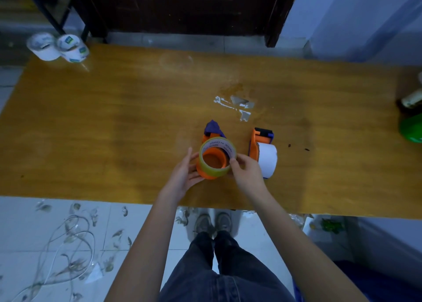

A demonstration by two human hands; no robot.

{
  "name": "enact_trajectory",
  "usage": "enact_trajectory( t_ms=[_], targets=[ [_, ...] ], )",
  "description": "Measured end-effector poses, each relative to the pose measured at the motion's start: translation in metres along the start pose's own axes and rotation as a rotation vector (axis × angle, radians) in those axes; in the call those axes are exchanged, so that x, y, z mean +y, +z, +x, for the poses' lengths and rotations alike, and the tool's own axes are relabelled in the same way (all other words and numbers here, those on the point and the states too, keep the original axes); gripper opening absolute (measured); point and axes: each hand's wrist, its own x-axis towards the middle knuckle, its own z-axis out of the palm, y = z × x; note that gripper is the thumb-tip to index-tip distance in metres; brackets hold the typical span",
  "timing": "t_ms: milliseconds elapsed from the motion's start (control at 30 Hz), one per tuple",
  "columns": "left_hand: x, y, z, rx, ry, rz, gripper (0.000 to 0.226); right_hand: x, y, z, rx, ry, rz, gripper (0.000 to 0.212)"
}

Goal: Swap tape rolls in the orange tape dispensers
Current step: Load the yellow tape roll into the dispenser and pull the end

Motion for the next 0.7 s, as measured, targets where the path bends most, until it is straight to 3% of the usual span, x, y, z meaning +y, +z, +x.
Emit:
enact_trajectory(
  t_ms=[167, 333, 700],
  targets=[
    [0.0, -0.001, 0.0, -0.023, 0.016, 0.019, 0.053, 0.003, 0.007, 0.002, -0.013, -0.029, -0.067, 0.028],
    [0.002, -0.003, -0.001, -0.018, 0.017, 0.054, 0.045, 0.008, 0.014, 0.002, -0.028, -0.022, -0.134, 0.037],
    [-0.003, -0.004, -0.001, 0.106, 0.092, 0.095, 0.044, 0.011, 0.015, 0.007, -0.174, 0.012, -0.36, 0.024]
  ],
)
